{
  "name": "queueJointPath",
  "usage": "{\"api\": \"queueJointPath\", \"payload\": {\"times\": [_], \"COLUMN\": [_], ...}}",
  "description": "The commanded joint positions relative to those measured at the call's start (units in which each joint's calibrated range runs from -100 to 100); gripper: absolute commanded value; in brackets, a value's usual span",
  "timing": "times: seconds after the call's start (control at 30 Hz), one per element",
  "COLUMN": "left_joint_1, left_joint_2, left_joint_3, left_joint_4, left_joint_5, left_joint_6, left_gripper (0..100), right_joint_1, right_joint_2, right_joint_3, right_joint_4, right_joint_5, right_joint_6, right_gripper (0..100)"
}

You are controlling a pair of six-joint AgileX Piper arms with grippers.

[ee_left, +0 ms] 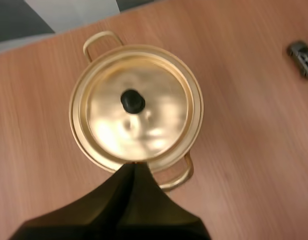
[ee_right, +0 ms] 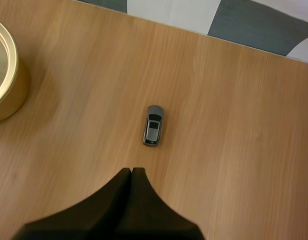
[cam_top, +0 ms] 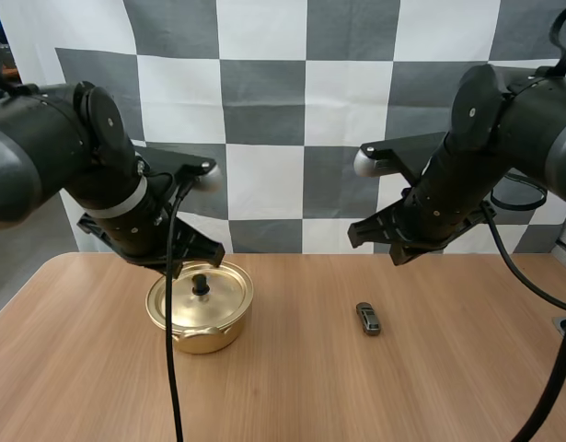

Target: Open the pot, put the car inside, and close it

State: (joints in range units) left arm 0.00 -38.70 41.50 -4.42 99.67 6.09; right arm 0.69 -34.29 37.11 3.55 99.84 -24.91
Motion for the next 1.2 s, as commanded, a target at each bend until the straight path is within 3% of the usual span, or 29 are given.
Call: {"api": "queueJointPath", "payload": {"times": [0.0, 0.3, 0.37, 0.47, 0.5, 0.57, 0.73, 0.97, 1.17], "left_joint_1": [0.00, 0.00, 0.00, 0.00, 0.00, 0.00, 0.00, 0.00, 0.00], "left_joint_2": [-0.02, -0.02, -0.02, -0.02, -0.02, -0.02, -0.02, 0.37, 5.62], "left_joint_3": [0.06, 0.06, 0.06, 0.06, 0.06, 0.06, 0.06, 0.61, 0.61], "left_joint_4": [0.38, 2.10, 2.86, 3.03, 3.14, 2.69, 2.57, -1.13, -1.78], "left_joint_5": [0.33, 0.33, 0.33, 0.33, 0.33, 0.33, -0.21, -17.86, -21.57], "left_joint_6": [-0.01, -3.10, -2.42, 0.42, 2.71, 6.49, 8.26, 7.83, 7.85], "left_gripper": [0, 3, 20, 55, 74, 100, 100, 100, 100], "right_joint_1": [0.00, 0.00, 0.00, 0.00, 0.00, 0.00, 0.00, 0.00, 0.00], "right_joint_2": [-0.01, -0.01, -0.01, -0.01, -0.01, -0.01, -0.01, -0.01, -0.01], "right_joint_3": [0.02, 0.02, 0.02, 0.02, 0.02, 0.02, 0.02, 0.02, 0.02], "right_joint_4": [0.11, 0.71, 0.85, 0.85, 0.85, 0.85, 0.96, 1.34, 1.76], "right_joint_5": [0.16, 0.16, 0.16, 0.16, 0.16, 0.16, 0.16, 0.16, 0.16], "right_joint_6": [-0.01, -0.01, -0.01, -0.01, -0.01, -0.01, -0.01, -0.01, -0.11], "right_gripper": [0, 0, 0, 0, 0, 0, 0, 0, 0]}}
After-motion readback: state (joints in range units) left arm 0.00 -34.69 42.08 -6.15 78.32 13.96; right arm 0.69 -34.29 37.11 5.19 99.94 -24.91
